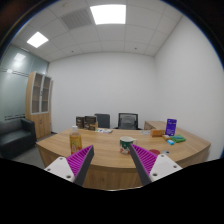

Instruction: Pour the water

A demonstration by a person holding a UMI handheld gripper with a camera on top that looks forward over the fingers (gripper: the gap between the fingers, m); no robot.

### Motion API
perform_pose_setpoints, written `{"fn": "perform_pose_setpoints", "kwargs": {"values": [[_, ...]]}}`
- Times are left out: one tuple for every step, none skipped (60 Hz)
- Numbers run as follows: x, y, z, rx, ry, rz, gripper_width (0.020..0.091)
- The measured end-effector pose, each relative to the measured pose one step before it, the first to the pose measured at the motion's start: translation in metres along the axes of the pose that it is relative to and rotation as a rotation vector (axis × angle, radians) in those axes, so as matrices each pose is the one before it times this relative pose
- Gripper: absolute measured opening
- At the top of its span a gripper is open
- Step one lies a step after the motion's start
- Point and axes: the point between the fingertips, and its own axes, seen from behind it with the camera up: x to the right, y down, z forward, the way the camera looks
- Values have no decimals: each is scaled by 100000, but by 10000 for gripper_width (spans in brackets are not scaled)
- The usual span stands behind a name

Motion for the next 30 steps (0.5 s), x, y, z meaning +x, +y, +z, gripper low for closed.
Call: {"fn": "perform_pose_setpoints", "kwargs": {"values": [[88, -45, -14, 291, 367, -98, 810], [71, -113, 1, 418, 260, -190, 811], [185, -225, 34, 404, 299, -258, 810], [165, -145, 12, 203, 332, -200, 811], [244, -150, -19, 38, 412, -158, 811], [184, -192, 20, -59, 320, -15, 808], [-385, 486, -211, 74, 267, 279, 809], [865, -996, 359, -211, -88, 32, 809], [98, -180, 17, -17, -119, 140, 808], [87, -150, 27, 27, -249, 121, 806], [56, -110, 14, 8, -306, 138, 807], [94, -60, 29, -37, -195, 173, 806], [92, 3, 9, -55, -130, 188, 805], [72, 42, 22, -137, -137, 233, 806], [23, 81, 23, -120, -116, 253, 806], [41, 104, 32, -142, -140, 260, 806], [-5, 118, 31, -158, -117, 266, 806], [8, 130, 58, -203, -83, 232, 805], [8, 164, 27, -306, -71, 229, 805], [-36, 148, 75, -302, 5, 224, 804], [-48, 191, 28, -369, -16, 197, 805], [-71, 169, 46, -357, -56, 190, 805], [-126, 176, 73, -276, -50, 136, 805], [-164, 149, 41, -225, -56, 103, 805], [-138, 138, 46, -231, -74, 9, 805], [-188, 170, 60, -218, -117, -24, 805], [-178, 160, 18, -231, -138, -23, 806], [-240, 166, 76, -192, -198, -57, 804], [-187, 116, 60, -271, -250, -96, 803], [-198, 122, 63, -272, -206, -81, 805]]}}
